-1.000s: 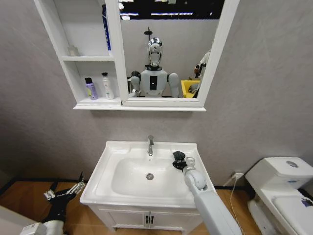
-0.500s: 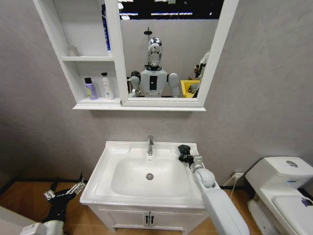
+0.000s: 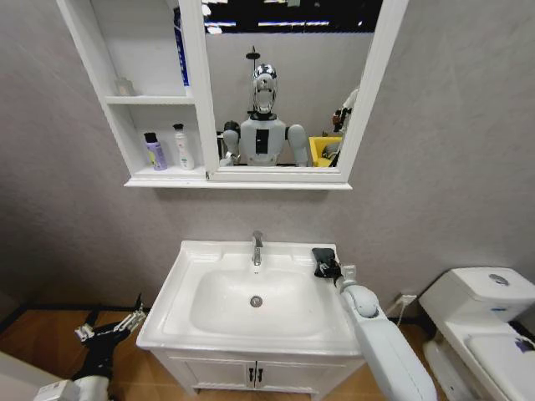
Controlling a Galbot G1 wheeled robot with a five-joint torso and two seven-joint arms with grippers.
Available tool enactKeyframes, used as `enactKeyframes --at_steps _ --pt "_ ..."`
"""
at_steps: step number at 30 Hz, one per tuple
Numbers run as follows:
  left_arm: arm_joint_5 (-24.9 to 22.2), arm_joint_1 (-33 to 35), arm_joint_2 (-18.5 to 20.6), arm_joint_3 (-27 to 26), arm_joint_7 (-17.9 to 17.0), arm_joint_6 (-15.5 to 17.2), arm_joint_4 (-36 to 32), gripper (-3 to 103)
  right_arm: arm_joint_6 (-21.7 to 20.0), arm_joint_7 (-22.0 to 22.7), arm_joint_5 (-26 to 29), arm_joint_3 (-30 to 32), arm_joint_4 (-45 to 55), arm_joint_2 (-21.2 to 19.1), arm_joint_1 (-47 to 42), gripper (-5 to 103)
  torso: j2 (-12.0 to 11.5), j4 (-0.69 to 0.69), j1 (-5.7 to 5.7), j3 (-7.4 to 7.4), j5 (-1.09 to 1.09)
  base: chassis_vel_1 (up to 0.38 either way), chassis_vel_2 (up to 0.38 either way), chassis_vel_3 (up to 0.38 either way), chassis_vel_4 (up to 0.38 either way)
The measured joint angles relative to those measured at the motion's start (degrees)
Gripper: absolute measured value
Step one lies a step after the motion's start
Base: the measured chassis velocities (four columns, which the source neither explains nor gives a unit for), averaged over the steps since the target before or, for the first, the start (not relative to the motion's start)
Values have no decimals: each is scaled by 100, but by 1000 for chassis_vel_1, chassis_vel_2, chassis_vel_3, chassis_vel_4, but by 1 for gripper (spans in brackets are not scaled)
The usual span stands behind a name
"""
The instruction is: Move facial cleanser and shampoo from washbasin to cabinet, then wipe washbasin with towel.
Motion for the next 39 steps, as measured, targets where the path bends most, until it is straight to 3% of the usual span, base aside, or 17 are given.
enactKeyframes --at_steps 1,4,7,12,15,17,19,21,24,25,26,39 --pt "0 0 0 0 0 0 0 100 0 0 0 0 0 0 0 59 0 0 0 0 0 0 0 0 0" --pt "0 0 0 0 0 0 0 100 93 6 -214 52 259 -80 -173 76 0 0 0 0 0 0 0 0 0" --pt "0 0 0 0 0 0 0 100 148 9 -281 74 336 -142 -228 81 0 -1 0 0 -1 0 0 0 0" --pt "0 0 0 0 0 0 0 100 522 138 -443 228 873 -287 -541 99 0 2 0 0 -1 0 0 0 0" --pt "0 0 0 0 0 0 0 100 536 176 -425 263 1071 -307 -650 99 0 0 0 0 -1 0 0 0 0" --pt "0 0 1 0 1 0 0 100 527 326 -461 481 2051 -188 -1512 100 0 -2 0 -1 -2 0 0 0 0" --pt "0 0 0 0 0 0 -1 100 514 369 -539 531 2251 -91 -1757 100 0 0 0 -1 -2 0 0 0 0" --pt "0 0 0 0 1 0 0 100 519 571 -949 659 3027 281 -2748 100 1 -5 -1 -1 0 0 0 0 0" --pt "0 0 0 0 0 0 0 100 568 607 -1064 682 3233 381 -3002 100 1 -3 -1 -2 -2 0 0 0 0" --pt "0 0 0 0 0 1 0 100 695 629 -1278 697 3561 558 -3456 100 1 -3 -2 -2 -1 0 0 0 0" --pt "0 -1 0 0 1 1 0 100 1076 658 -1790 702 3982 864 -4086 100 0 -1 -1 -1 -2 0 0 0 0" --pt "0 -1 0 0 1 1 0 100 1382 936 -2057 519 4722 981 -4999 100 1 -1 -2 -1 4 143 -145 -135 146"
